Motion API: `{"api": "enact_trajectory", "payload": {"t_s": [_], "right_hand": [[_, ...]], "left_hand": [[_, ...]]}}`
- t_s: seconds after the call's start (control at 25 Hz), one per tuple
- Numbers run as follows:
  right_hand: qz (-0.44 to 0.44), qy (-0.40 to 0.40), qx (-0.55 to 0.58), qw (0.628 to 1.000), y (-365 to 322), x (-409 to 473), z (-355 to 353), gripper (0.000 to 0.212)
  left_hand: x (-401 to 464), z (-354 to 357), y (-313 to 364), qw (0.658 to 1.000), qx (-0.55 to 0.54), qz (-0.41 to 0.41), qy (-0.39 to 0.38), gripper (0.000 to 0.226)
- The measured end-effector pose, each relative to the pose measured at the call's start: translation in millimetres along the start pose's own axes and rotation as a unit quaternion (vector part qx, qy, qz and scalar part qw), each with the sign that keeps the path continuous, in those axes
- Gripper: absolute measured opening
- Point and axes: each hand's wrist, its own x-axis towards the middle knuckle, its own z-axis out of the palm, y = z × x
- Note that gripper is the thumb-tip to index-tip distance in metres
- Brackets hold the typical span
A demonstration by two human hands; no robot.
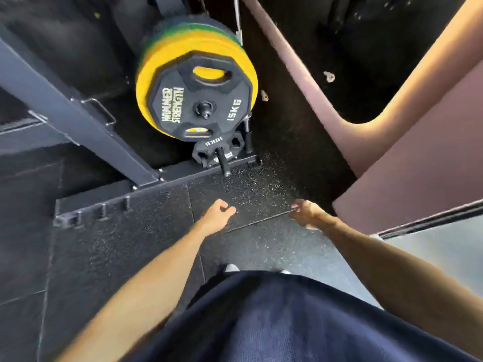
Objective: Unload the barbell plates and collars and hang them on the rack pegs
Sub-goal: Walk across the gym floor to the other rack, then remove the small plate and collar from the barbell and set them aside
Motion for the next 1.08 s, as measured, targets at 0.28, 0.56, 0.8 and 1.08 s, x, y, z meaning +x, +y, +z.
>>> {"api": "enact_trajectory", "payload": {"t_s": [0.28,0.56,0.8,1.08], "right_hand": [[-0.156,0.114,0.016,0.981,-111,4,-100,0.054],[-0.326,0.224,0.023,0.918,-244,-48,-228,0.053],[-0.433,0.305,0.02,0.848,-335,-127,-318,0.048],[-0.49,0.397,-0.01,0.776,-395,-221,-412,0.05]], "left_hand": [[-17,-122,58,0.981,-0.051,0.069,0.175,0.05],[-64,-266,151,0.91,-0.078,0.179,0.365,0.047],[-137,-373,221,0.85,-0.077,0.261,0.451,0.047],[-234,-456,309,0.772,-0.059,0.348,0.528,0.044]]}}
